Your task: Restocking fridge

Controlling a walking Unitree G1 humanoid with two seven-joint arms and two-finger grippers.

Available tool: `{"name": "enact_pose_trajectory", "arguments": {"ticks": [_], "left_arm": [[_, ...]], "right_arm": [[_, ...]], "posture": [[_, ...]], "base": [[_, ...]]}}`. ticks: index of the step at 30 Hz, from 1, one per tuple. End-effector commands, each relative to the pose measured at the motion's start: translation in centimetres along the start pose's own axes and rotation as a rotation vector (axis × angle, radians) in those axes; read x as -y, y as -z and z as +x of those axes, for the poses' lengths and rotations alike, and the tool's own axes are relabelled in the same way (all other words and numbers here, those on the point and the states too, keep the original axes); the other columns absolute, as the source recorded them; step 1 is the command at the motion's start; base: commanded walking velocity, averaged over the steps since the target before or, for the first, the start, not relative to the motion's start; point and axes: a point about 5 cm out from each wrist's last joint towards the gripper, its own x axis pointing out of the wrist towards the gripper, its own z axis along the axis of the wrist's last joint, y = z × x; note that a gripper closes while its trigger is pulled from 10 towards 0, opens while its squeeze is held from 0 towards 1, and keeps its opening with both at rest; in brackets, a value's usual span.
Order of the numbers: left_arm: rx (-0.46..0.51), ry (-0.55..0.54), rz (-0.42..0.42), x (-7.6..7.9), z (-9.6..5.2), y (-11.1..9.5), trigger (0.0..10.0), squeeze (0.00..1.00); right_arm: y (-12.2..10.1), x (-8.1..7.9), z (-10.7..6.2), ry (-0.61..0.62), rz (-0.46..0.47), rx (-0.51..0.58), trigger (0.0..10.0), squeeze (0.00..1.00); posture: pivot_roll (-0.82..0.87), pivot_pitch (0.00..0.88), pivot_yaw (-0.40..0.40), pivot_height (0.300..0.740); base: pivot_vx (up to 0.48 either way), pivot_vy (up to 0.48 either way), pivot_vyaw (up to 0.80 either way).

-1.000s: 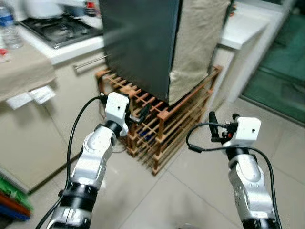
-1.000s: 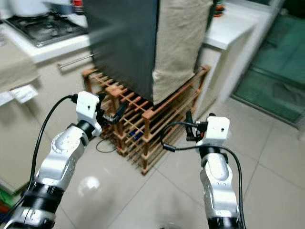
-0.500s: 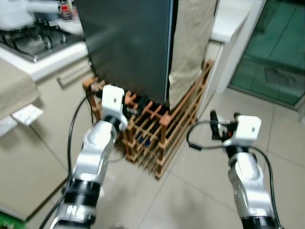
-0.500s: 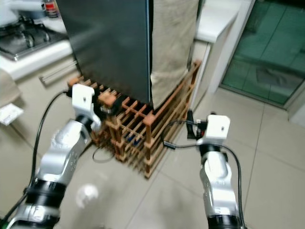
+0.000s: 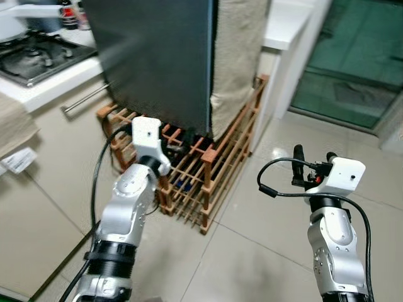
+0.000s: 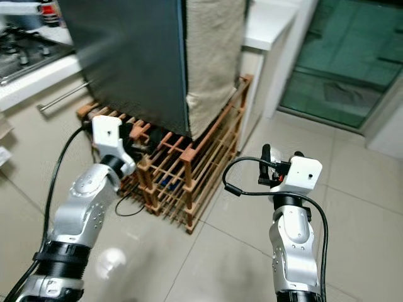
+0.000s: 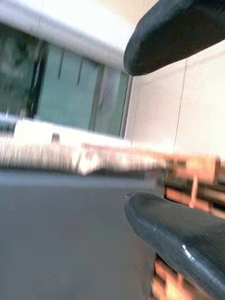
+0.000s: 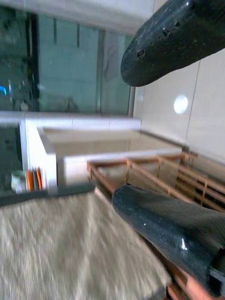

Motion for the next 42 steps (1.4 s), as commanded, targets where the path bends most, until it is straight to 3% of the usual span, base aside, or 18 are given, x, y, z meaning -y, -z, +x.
{"name": "enact_pose_trajectory", "arguments": {"ticks": [1, 4, 12, 16, 18, 21, 25, 26, 29, 32, 34, 42], "left_arm": [[0.007, -0.017, -0.01, 0.0, 0.4, -0.4, 10.0, 0.0], [0.019, -0.06, -0.089, 0.0, 0.6, -0.2, 10.0, 0.0], [0.074, -0.076, -0.019, 0.2, 0.9, -1.1, 10.0, 0.0], [0.14, -0.09, -0.037, -0.4, 0.5, -2.2, 10.0, 0.0], [0.185, -0.104, -0.047, -0.5, 0.3, -3.0, 10.0, 0.0], [0.233, -0.084, 0.004, -0.1, 0.0, -4.1, 10.0, 0.0], [0.22, -0.034, 0.015, 0.6, 0.0, -3.9, 10.0, 0.0], [0.184, 0.032, 0.041, 1.5, 0.1, -3.5, 10.0, 0.0], [0.155, 0.074, 0.055, 2.2, 0.3, -3.2, 10.0, 0.0], [0.145, 0.05, 0.014, 1.9, 0.4, -3.0, 10.0, 0.0], [0.145, -0.003, -0.072, 1.3, 0.5, -3.1, 10.0, 0.0], [0.156, -0.11, -0.059, 0.0, 0.3, -3.1, 10.0, 0.0]], "right_arm": [[-0.7, 0.5, 0.1, -0.003, -0.021, 0.012, 10.0, 0.0], [-0.6, 1.2, 0.1, 0.006, -0.037, -0.001, 10.0, 0.0], [-0.8, 0.4, 0.6, -0.04, -0.048, 0.006, 10.0, 0.0], [-1.0, 0.2, 0.8, -0.045, -0.053, 0.015, 10.0, 0.0], [-1.5, 0.0, 0.9, -0.053, -0.067, 0.045, 10.0, 0.0], [-3.2, -0.2, 0.8, -0.052, -0.097, 0.123, 10.0, 0.0], [-3.4, -0.1, 0.3, -0.045, -0.112, 0.14, 10.0, 0.0], [-2.8, 0.1, -0.3, -0.024, -0.104, 0.118, 10.0, 0.0], [-2.5, 0.1, -0.5, -0.021, -0.104, 0.105, 10.0, 0.0], [-2.4, 0.2, -0.4, -0.018, -0.106, 0.1, 10.0, 0.0], [-2.5, 0.3, -0.4, -0.018, -0.109, 0.094, 10.0, 0.0], [-2.3, -0.3, -0.1, -0.072, -0.122, 0.081, 10.0, 0.0]], "posture": [[-0.13, 0.0, 0.027, 0.74], [-0.14, 0.0, 0.011, 0.74], [-0.13, 0.0, 0.0, 0.74], [-0.13, 0.0, 0.009, 0.74], [-0.13, 0.0, 0.016, 0.74], [-0.12, 0.0, 0.029, 0.74], [-0.12, 0.0, 0.033, 0.74], [-0.13, 0.0, 0.037, 0.74], [-0.14, 0.0, 0.044, 0.74], [-0.14, 0.0, 0.046, 0.74], [-0.14, 0.0, 0.043, 0.74], [-0.13, 0.0, 0.016, 0.74]], "base": [[0.0, 0.0, -0.68], [0.0, 0.0, -0.68], [0.0, 0.0, -0.23], [0.373, 0.0, 0.0], [0.48, 0.0, 0.0], [0.458, 0.0, 0.0], [0.465, 0.0, 0.0], [0.48, 0.0, 0.0], [0.48, 0.0, 0.0], [0.48, 0.0, 0.0], [0.454, 0.0, 0.0], [0.056, 0.145, 0.0]]}}
